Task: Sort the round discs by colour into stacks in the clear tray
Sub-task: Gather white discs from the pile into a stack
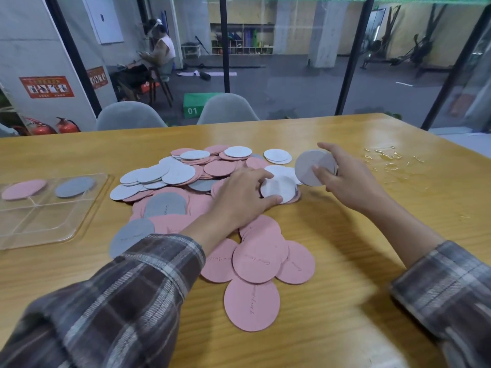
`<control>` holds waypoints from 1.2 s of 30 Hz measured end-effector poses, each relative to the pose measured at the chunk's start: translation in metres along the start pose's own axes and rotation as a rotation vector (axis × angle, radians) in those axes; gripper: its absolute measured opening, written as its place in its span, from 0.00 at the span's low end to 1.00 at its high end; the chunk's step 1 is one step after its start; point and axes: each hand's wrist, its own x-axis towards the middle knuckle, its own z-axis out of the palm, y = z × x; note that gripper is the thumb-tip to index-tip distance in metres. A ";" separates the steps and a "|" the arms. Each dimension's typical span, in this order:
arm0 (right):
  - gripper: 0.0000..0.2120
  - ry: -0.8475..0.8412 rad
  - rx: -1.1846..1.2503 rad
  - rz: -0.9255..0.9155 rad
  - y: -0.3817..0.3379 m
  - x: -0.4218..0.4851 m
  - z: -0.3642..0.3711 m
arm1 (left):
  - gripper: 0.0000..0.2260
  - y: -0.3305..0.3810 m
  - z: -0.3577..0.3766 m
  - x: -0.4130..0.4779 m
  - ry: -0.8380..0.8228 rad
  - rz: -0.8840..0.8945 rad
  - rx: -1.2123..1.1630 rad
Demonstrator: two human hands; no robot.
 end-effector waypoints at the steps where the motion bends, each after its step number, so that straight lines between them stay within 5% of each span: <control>1: 0.24 0.004 0.013 0.002 0.001 0.001 -0.001 | 0.25 0.000 -0.001 -0.001 0.011 -0.009 -0.049; 12: 0.24 0.051 0.130 -0.052 0.000 0.003 0.001 | 0.22 0.002 -0.003 -0.006 0.134 0.023 -0.232; 22: 0.17 -0.137 0.127 -0.097 -0.011 -0.003 0.006 | 0.09 0.011 -0.011 -0.011 0.103 -0.102 -0.568; 29: 0.14 -0.283 0.361 -0.027 -0.021 -0.009 0.009 | 0.08 0.008 -0.009 -0.010 0.146 -0.111 -0.512; 36: 0.16 -0.345 0.347 -0.077 -0.024 -0.013 0.011 | 0.12 0.014 -0.008 -0.011 0.214 -0.081 -0.425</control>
